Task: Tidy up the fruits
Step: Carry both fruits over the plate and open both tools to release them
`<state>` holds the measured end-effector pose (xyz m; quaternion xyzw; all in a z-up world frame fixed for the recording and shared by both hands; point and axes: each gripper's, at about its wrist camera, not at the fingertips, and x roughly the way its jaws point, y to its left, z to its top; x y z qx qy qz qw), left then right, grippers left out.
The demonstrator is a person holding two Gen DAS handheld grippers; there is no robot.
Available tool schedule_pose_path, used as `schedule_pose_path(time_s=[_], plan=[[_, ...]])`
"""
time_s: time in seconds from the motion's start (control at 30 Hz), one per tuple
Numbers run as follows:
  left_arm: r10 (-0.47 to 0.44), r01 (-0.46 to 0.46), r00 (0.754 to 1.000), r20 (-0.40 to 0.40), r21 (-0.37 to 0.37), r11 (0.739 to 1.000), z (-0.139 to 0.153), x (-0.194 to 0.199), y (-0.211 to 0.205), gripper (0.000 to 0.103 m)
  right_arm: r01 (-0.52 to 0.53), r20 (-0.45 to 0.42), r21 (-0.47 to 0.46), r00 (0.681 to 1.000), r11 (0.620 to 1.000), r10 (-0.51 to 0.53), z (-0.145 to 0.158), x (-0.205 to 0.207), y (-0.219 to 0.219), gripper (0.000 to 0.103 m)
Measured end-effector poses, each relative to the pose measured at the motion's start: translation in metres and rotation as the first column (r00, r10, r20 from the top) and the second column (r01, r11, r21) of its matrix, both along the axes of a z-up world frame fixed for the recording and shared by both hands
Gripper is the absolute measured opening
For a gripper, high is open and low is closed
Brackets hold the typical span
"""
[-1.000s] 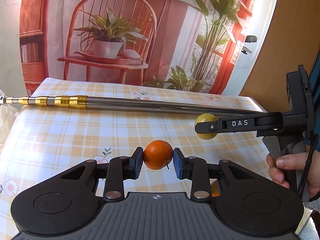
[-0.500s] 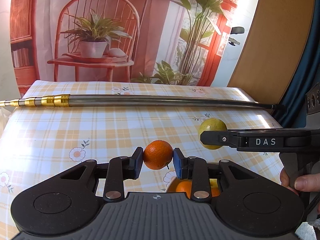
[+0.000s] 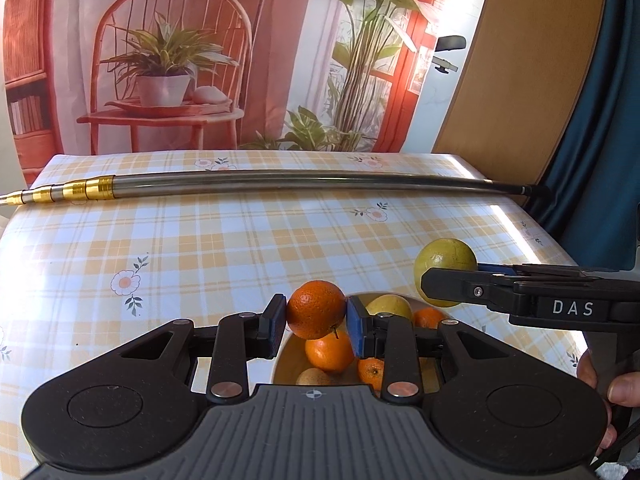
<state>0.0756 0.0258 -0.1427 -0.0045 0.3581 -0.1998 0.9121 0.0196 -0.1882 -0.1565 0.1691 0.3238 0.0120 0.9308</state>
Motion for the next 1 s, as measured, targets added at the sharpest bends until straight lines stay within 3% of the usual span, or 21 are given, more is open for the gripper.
schedule_pose_path(time_s=[0.47, 1.0], plan=[[-0.070, 0.069, 0.996, -0.062, -0.022, 0.997, -0.020, -0.024, -0.021, 0.034, 0.059, 0.001, 0.039, 0.998, 0.998, -0.059, -0.009, -0.044, -0.015, 0.043], [-0.066, 0.071, 0.995, -0.080, 0.064, 0.995, -0.040, -0.029, -0.032, 0.034, 0.043, -0.005, 0.036, 0.999, 0.998, -0.043, -0.018, -0.045, -0.009, 0.043]])
